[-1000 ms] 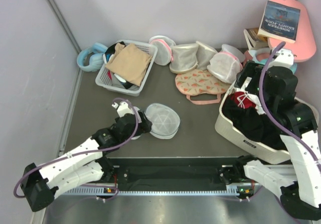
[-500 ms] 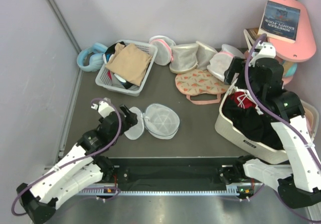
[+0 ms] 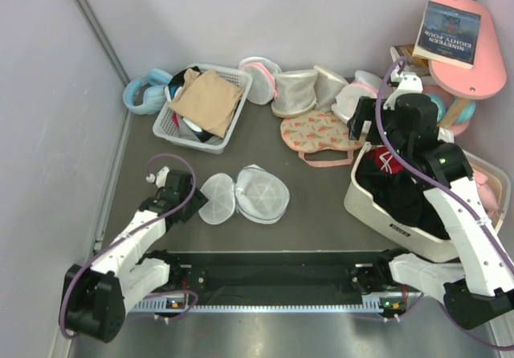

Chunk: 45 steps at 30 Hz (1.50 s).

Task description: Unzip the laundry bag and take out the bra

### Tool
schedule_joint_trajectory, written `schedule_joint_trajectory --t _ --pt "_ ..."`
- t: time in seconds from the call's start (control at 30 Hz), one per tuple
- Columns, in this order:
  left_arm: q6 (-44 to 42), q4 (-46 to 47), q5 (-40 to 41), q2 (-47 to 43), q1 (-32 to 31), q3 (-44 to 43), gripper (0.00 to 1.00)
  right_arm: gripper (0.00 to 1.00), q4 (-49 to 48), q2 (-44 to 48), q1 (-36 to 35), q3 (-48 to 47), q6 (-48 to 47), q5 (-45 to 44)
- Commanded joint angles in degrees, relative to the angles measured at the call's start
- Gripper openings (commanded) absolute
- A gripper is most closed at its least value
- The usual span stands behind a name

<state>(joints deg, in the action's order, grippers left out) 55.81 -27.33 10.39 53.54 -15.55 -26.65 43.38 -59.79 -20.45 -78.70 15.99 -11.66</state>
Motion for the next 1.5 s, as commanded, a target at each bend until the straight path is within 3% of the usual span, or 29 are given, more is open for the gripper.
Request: schedule_joint_trajectory --t 0.0,0.4,0.5,0.53,0.57,0.77,1.1,1.47 --pt "-0.3 6.6 -3.8 4.5 0.5 1.4 0.59 0.90 -3.6 0.3 0.5 0.2 -0.4 1.2" --pt "-0.4 5.7 -2.7 8.5 0.6 2.0 0.44 0.90 -4.6 -1.1 0.5 1.7 -0.9 3.1" --pt "-0.7 3.1 -1.0 4.7 0.6 0.8 0.48 0.90 -4.7 -1.4 0.5 2.0 -0.8 3.4" --pt "-0.7 0.6 0.0 3.2 0.6 0.4 0.57 0.90 -4.6 -1.5 0.5 2.1 -0.9 3.7" --pt "-1.0 -0.5 1.0 1.8 0.6 -0.1 0.58 0.90 -4.7 -1.5 0.4 2.1 -0.7 3.7" --pt "-0.8 -6.0 6.3 -3.9 0.6 -1.8 0.59 0.90 -5.3 -1.8 0.5 3.0 -0.1 4.8" --pt "-0.2 -4.2 4.0 0.7 0.6 -0.1 0.44 0.90 -5.3 -2.3 0.5 2.6 -0.4 5.2" --pt "0.0 1.0 1.6 5.3 0.6 2.8 0.38 0.90 -5.1 -1.7 0.5 2.6 -0.5 4.7"
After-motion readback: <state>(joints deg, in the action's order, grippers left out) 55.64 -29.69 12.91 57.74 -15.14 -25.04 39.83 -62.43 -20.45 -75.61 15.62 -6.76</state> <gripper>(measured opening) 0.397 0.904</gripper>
